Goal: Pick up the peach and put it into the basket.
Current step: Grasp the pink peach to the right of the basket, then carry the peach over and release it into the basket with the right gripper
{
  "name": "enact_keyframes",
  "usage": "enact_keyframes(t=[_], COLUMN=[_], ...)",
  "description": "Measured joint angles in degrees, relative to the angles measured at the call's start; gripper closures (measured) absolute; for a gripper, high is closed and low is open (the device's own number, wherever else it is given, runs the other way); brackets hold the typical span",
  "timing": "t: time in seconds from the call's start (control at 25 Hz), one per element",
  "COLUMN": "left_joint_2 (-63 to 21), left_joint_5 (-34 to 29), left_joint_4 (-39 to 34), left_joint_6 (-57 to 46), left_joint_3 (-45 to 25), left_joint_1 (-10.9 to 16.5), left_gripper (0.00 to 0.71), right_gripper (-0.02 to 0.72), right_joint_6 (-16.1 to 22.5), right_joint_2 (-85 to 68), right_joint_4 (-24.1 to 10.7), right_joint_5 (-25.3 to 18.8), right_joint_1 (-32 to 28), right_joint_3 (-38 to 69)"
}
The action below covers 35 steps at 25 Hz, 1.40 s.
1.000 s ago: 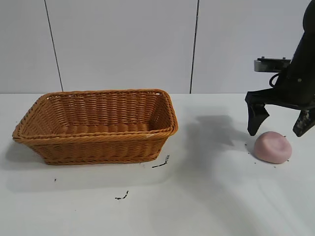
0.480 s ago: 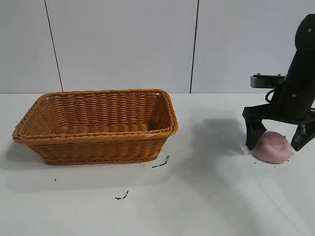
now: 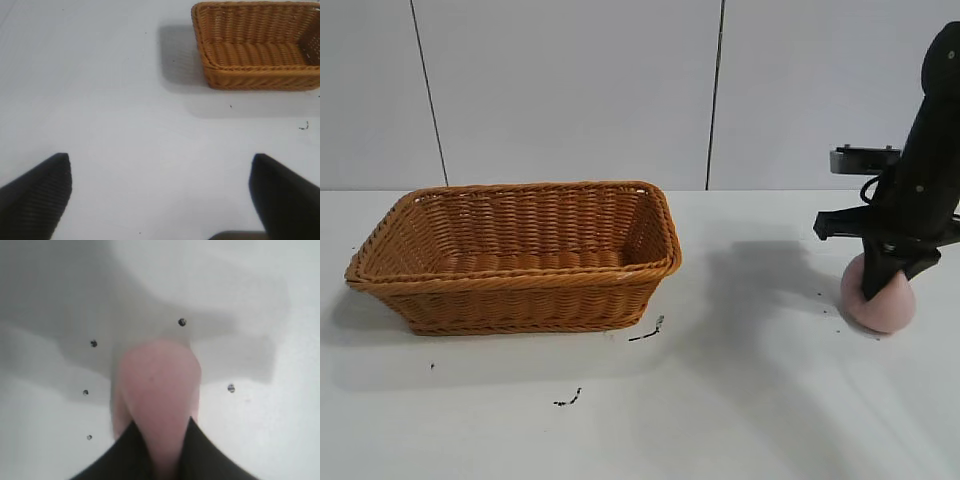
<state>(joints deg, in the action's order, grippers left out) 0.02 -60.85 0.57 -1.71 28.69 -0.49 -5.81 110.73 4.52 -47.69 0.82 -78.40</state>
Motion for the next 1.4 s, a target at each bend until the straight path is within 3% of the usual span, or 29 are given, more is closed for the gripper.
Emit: enact_keyframes(t=[0.2, 0.4, 0.72, 0.96, 1.08, 1.4], left_joint_2=[0.00, 0.00, 0.00, 0.00, 0.00, 0.00], left_joint_5=[0.00, 0.00, 0.00, 0.00, 0.00, 0.00], left_joint_4=[0.00, 0.00, 0.00, 0.00, 0.00, 0.00], left_joint_6=[0.00, 0.00, 0.00, 0.00, 0.00, 0.00], left_joint_3=[0.00, 0.00, 0.00, 0.00, 0.00, 0.00], left_joint_1=[0.00, 0.00, 0.00, 0.00, 0.00, 0.00], left_gripper=[0.017, 0.017, 0.017, 0.017, 0.017, 0.017], right_gripper=[0.691, 0.691, 0.691, 0.691, 0.691, 0.691], right_joint_6=[0.00, 0.42, 0.77, 0.77, 0.31, 0.12], right_joint_2=[-5.58, -1.79, 7.66, 12.89, 17.39, 29.39], right_joint_4=[0.00, 1.28, 1.32, 1.62, 1.74, -0.19], right_joint_5=[-8.57, -14.00, -20.48, -20.91, -17.71, -9.41], right_joint_1=[0.00, 1.13, 15.61, 26.79, 32.60, 34.12], right_joint_3=[-9.97, -23.48, -41.88, -46.96, -47.66, -47.71])
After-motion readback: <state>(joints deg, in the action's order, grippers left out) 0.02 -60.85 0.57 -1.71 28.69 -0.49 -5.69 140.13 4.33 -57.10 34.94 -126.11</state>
